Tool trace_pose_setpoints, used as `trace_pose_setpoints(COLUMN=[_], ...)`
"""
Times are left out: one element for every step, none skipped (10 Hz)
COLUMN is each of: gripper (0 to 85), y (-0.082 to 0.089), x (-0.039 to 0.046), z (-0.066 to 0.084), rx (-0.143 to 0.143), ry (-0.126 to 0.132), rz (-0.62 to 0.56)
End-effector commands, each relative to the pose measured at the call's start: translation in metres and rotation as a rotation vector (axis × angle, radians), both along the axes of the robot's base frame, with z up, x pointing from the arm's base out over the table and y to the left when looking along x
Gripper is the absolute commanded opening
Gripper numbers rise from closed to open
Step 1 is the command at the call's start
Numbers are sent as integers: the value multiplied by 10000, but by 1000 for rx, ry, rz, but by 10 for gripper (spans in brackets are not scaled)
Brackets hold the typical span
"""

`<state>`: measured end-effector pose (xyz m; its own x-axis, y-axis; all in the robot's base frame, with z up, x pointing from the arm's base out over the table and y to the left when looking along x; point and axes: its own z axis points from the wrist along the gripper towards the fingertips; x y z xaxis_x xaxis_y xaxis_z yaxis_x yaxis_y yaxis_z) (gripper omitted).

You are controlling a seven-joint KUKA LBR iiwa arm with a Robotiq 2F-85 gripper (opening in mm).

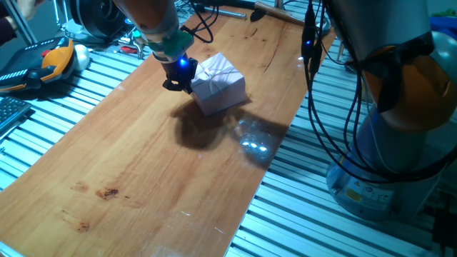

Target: Slide the outer casing onto the gift box

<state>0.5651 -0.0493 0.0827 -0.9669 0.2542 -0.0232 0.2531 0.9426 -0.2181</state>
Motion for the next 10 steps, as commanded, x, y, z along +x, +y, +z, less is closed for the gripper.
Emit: trace_pose_setpoints(gripper=[0,0,0,0,0,0,0,0,0,0], y=[-5,-5,-8,-9,-6,-2,2,9,17,15], x=[-8,-16,-18,-19,-23,-27,-31,-35,-39,-43], z=[11,21,25,26,31,40,48,60,73,79], rx=[-2,-4,-5,-7,-7,-7,-7,-7,-9,-8], ry=[3,4,4,4,4,4,4,6,9,9], rz=[1,1,1,1,1,1,1,0,0,1])
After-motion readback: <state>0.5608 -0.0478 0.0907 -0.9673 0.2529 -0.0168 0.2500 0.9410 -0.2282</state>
